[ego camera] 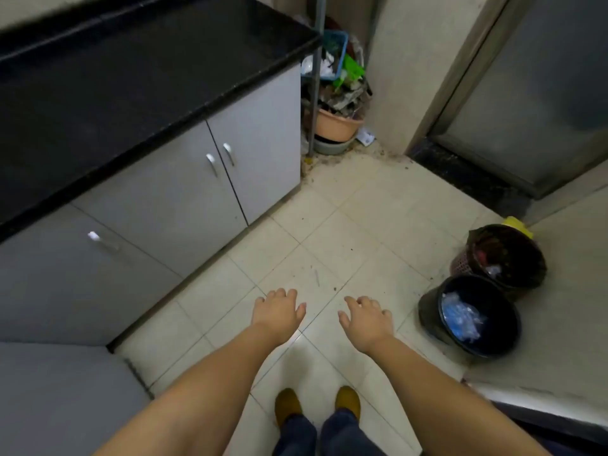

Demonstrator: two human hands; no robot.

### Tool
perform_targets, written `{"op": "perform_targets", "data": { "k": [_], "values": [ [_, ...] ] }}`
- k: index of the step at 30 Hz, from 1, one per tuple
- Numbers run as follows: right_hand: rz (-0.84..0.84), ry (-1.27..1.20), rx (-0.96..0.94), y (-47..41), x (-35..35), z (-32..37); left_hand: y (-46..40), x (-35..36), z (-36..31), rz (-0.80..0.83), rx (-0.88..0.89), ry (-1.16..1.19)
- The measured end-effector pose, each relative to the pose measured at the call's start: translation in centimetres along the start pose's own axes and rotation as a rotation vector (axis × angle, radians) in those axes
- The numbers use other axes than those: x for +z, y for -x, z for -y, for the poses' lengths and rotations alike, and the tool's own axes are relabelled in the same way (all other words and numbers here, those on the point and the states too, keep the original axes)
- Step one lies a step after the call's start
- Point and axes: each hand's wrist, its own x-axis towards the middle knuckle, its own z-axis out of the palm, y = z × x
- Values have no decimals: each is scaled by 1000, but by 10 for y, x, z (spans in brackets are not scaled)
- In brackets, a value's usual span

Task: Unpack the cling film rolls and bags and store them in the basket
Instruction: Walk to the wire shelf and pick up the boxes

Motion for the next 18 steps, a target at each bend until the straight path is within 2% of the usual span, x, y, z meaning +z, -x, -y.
{"op": "perform_targets", "data": {
  "k": [7, 18],
  "values": [
    [-29, -16, 38, -35, -37, -9, -46, -33, -5, -9, 35, 25],
    [-139, 1, 62, -182, -194, -70, -205, -175, -72, -126, 93, 95]
  ]
}}
